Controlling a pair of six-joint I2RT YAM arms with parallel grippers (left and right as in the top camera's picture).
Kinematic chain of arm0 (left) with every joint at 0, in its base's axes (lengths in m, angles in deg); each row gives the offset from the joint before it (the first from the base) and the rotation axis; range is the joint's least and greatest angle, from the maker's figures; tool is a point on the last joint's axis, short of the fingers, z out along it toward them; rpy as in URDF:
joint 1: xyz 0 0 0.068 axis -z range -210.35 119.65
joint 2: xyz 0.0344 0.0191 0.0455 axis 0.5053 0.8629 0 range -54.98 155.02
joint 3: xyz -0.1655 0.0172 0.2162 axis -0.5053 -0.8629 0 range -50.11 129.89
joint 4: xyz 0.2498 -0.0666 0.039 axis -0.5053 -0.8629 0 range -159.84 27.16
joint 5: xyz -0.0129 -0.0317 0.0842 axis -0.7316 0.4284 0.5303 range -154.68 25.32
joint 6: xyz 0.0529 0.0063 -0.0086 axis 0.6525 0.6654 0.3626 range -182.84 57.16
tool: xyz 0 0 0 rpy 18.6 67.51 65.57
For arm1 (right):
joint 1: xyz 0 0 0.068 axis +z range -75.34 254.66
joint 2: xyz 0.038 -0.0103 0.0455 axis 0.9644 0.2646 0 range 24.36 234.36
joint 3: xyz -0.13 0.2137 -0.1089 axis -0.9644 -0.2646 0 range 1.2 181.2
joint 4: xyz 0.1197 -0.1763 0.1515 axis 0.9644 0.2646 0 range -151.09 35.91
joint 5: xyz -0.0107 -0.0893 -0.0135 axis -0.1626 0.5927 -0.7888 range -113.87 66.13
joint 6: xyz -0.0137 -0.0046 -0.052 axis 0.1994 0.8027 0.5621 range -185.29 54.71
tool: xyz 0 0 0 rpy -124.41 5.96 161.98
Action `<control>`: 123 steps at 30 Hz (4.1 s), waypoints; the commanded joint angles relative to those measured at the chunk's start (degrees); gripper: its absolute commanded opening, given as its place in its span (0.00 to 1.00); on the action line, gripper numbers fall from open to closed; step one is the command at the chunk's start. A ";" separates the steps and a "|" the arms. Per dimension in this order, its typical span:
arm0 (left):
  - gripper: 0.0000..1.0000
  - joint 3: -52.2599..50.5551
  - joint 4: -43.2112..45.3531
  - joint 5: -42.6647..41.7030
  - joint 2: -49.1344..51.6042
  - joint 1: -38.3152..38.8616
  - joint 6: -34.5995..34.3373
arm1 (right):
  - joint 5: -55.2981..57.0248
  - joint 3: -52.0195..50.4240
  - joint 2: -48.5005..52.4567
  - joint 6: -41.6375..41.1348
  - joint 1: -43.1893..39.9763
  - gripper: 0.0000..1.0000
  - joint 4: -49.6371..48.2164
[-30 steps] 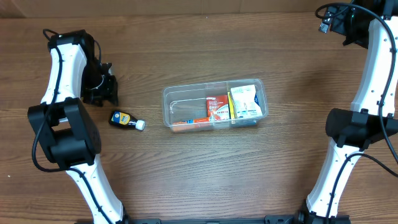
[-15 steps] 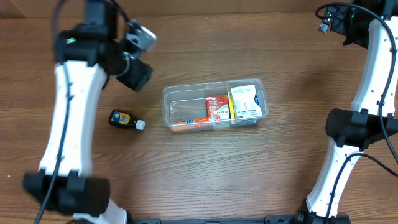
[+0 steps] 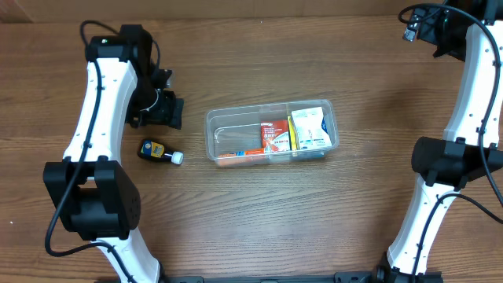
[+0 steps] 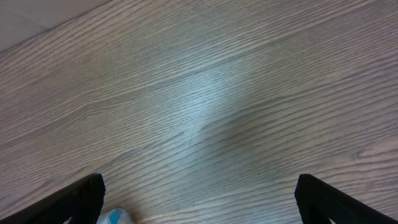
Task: Pack container
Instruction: 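Reposition the left gripper over the lying dark bottle, then grasp the dark bottle with the left gripper and lift it, then carry the dark bottle into the container's left end and release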
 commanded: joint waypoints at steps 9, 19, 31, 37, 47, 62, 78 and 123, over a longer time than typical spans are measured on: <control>1.00 -13.77 12.81 -9.99 0.70 -4.11 -19.10 | -0.04 1.55 -0.68 -0.22 0.07 1.00 -0.11; 1.00 -23.98 12.68 1.97 0.68 -9.03 -40.33 | -0.04 1.55 -0.68 -0.22 0.07 1.00 -0.11; 1.00 -25.62 21.81 7.74 0.70 -9.03 -44.28 | -0.04 1.55 -0.68 -0.22 0.07 1.00 -0.11; 1.00 -25.86 23.23 10.01 0.70 -8.52 -42.25 | -0.04 1.55 -0.68 -0.22 0.07 1.00 -0.11; 0.94 -26.23 24.87 10.14 0.79 -4.79 -42.16 | -0.04 1.55 -0.68 -0.24 0.07 1.00 -0.11; 0.67 -26.23 32.46 10.62 0.79 -4.52 -32.04 | -0.04 1.55 -0.68 -0.22 0.07 1.00 -0.11; 0.80 -26.51 34.64 11.04 0.81 -4.42 -28.11 | -0.04 1.55 -0.68 -0.22 0.07 1.00 -0.11; 0.42 11.43 11.26 -1.53 0.76 10.27 4.90 | -0.04 1.55 -0.68 -0.22 0.07 1.00 -0.11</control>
